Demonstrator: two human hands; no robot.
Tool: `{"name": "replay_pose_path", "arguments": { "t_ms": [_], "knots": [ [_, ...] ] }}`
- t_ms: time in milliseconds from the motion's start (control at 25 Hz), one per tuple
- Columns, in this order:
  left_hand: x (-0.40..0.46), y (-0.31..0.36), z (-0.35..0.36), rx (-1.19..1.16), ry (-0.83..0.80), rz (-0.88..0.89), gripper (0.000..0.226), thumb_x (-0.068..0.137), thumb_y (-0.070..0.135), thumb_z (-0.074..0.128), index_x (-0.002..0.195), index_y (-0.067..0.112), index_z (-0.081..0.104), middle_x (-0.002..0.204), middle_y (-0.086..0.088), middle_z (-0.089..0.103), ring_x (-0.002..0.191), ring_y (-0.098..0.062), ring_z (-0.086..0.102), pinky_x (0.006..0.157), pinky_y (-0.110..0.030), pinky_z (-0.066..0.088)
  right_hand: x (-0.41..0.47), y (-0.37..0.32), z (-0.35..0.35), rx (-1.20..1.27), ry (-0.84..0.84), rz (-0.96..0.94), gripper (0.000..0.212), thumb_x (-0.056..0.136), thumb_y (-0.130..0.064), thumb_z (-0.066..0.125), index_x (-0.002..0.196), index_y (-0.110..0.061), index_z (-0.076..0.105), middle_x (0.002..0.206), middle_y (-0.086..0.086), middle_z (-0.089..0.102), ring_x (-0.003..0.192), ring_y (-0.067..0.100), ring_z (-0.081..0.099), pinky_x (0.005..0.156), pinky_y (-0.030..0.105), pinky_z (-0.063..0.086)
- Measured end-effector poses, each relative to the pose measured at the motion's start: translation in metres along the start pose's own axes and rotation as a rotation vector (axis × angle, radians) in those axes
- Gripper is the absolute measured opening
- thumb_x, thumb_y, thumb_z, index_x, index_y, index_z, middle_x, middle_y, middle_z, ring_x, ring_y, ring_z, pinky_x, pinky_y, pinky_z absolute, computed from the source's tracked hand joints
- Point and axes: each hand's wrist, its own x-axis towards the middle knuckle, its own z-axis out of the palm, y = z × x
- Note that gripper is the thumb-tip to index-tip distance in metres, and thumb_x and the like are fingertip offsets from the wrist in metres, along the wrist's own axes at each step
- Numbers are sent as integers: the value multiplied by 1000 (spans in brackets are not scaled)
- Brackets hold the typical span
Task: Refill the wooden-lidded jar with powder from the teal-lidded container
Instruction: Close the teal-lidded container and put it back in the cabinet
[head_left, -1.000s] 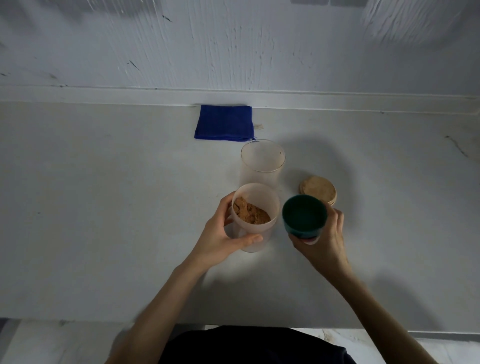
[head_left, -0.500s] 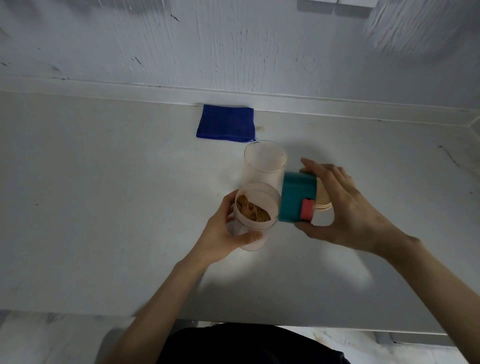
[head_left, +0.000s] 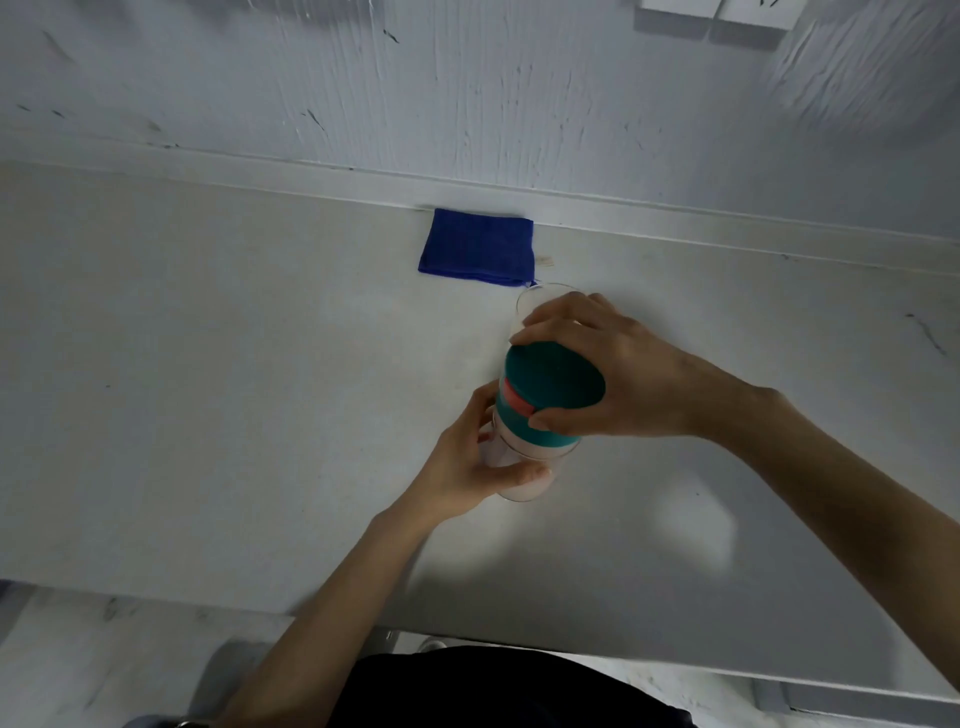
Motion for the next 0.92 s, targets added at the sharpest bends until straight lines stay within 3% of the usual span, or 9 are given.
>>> {"name": "replay_pose_path", "arguments": {
  "t_ms": [160, 320, 400, 560, 720, 800, 920],
  "knots": [
    [-1, -1, -2, -20, -17, 2, 72, 68, 12, 76, 112, 40, 26, 104, 31, 42, 94, 4, 48, 66, 4, 42, -4, 5, 3, 1, -17, -16, 63, 74, -33, 68, 129, -25, 39, 132, 0, 39, 113, 5, 29, 92, 25, 41],
    [4, 0, -4, 8, -64, -5, 70, 63, 16, 80, 105, 44, 32, 108, 24, 46, 101, -6, 50, 71, -8, 48, -4, 11, 4, 28, -99, -64, 67, 75, -32, 67, 133, -26, 34, 134, -3, 36, 116, 7, 33, 92, 25, 44],
    [9, 3, -7, 32, -131, 8, 72, 61, 14, 81, 104, 45, 33, 112, 17, 46, 104, -8, 50, 72, -7, 48, -2, 13, 3, 65, -145, -80, 69, 72, -39, 64, 132, -28, 33, 132, -7, 34, 118, 9, 33, 93, 24, 43],
    [15, 9, -10, 46, -287, -1, 75, 67, 7, 75, 117, 32, 26, 106, 22, 45, 99, 5, 50, 73, -1, 44, 0, 14, 12, 55, -147, -138, 68, 68, -53, 48, 130, -38, 24, 127, -14, 25, 117, 3, 29, 91, 18, 38],
    [11, 2, -10, 21, -300, 4, 72, 71, 5, 71, 120, 25, 22, 109, 20, 44, 97, 20, 47, 75, -3, 44, -2, 11, 16, -33, -89, -172, 67, 72, -52, 44, 132, -29, 25, 131, 3, 32, 110, 7, 30, 84, 10, 29],
    [8, 1, -4, -4, -228, 12, 74, 70, 10, 74, 120, 26, 22, 109, 19, 45, 98, 18, 48, 76, -4, 44, -4, 10, 21, -157, 1, -176, 65, 73, -51, 44, 131, -25, 27, 127, 10, 40, 107, 17, 40, 83, 16, 32],
    [3, -3, 24, 35, 111, 43, 76, 60, 36, 76, 118, 31, 26, 115, 9, 52, 103, -2, 55, 79, -17, 52, -11, 3, 45, -228, 234, -28, 64, 75, -52, 43, 129, -18, 35, 122, 19, 48, 106, 33, 49, 80, 33, 45]
  ]
}}
